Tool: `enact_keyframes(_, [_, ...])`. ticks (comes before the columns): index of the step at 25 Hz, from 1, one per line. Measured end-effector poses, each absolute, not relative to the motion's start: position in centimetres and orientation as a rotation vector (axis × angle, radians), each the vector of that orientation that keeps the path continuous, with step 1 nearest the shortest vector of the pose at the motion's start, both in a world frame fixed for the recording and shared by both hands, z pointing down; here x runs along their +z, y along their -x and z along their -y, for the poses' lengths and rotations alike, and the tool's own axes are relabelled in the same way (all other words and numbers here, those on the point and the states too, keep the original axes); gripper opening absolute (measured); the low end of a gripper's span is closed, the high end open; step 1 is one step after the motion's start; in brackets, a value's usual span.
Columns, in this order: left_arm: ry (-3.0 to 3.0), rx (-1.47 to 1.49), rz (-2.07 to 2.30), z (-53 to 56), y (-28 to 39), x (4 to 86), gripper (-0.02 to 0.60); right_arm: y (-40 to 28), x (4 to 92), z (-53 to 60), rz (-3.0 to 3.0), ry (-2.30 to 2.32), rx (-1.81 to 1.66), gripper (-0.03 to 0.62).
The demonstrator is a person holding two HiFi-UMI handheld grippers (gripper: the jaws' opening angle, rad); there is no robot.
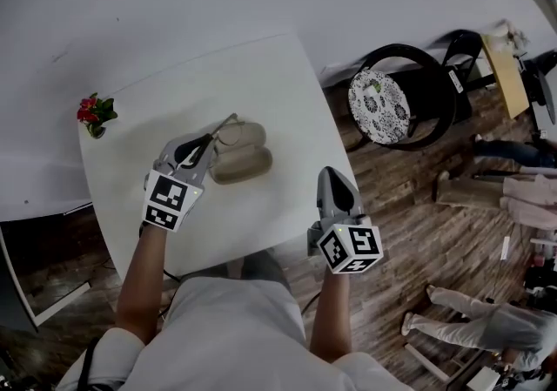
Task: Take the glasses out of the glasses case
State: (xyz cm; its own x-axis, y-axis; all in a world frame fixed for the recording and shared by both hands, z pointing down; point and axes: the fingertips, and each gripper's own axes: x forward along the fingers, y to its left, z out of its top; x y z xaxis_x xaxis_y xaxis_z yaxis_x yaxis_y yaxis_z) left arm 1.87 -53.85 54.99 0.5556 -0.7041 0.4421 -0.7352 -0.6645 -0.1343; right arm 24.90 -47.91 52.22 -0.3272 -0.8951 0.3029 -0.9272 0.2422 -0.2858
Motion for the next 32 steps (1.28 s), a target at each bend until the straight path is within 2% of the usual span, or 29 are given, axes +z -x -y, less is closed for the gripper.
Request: enact_keyframes(32, [-2.686, 0.133, 1.702, 45.4, 11.7, 40.8, 0.026, -17.1, 45.3, 43.0, 2.492, -1.783, 0.458, 0.003])
